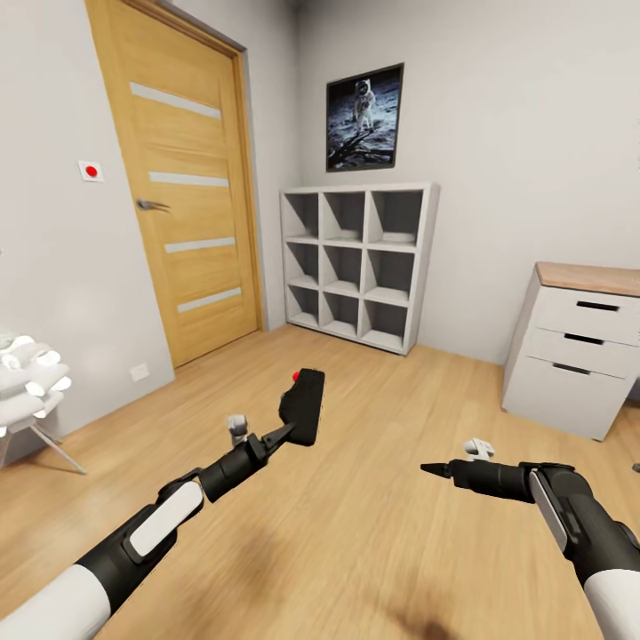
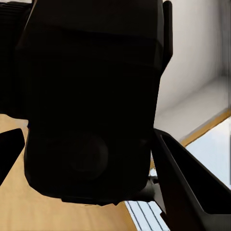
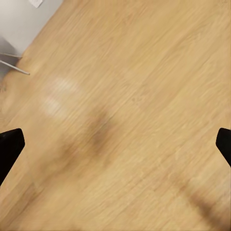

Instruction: Attach the digital camera to the camera tripod in the bedroom.

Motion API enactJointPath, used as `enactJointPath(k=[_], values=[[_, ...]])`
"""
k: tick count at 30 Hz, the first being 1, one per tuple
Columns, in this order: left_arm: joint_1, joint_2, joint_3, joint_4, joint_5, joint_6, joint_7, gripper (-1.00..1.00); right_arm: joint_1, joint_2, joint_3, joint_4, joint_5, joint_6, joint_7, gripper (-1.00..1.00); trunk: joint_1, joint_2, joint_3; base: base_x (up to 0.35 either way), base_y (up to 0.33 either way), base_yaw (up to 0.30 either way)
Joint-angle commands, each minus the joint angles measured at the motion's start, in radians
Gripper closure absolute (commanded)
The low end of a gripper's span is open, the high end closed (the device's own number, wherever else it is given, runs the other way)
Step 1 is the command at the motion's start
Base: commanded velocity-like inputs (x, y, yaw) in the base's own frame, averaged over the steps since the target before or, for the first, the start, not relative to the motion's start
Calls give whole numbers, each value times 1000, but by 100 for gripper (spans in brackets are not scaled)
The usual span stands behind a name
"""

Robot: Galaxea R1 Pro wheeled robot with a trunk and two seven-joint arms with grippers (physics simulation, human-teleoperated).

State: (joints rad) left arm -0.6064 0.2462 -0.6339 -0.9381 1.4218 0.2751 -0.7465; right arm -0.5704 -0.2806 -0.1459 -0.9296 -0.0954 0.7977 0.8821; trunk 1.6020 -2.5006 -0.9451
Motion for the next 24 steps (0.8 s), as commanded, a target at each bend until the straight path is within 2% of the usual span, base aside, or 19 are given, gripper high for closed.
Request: enactJointPath(k=[1,5,18,21,22,23,24], values=[[-1,3,-3,4,10,7,-12,100,0,0,-1,0,-7,8,-2,-100,-1,0,3,0,0,0],[-1,13,-4,21,16,7,-45,100,0,0,-1,0,-8,7,-2,-100,-6,8,18,0,0,0],[-1,10,-7,22,9,6,-34,100,0,0,-1,0,-17,7,-2,-100,-56,99,58,0,0,0],[-1,7,-8,22,7,6,22,100,-1,0,-1,0,-14,7,-2,-100,-67,120,68,0,0,0],[-1,6,-9,19,5,6,97,100,0,0,-1,0,-13,7,-2,-100,-71,127,71,0,0,0],[-1,6,-9,18,5,6,120,100,0,0,-1,0,-12,7,-2,-100,-75,134,74,0,0,0],[-1,5,-9,15,5,6,171,100,0,0,-1,0,-12,7,-2,-100,-79,141,77,0,0,0]])
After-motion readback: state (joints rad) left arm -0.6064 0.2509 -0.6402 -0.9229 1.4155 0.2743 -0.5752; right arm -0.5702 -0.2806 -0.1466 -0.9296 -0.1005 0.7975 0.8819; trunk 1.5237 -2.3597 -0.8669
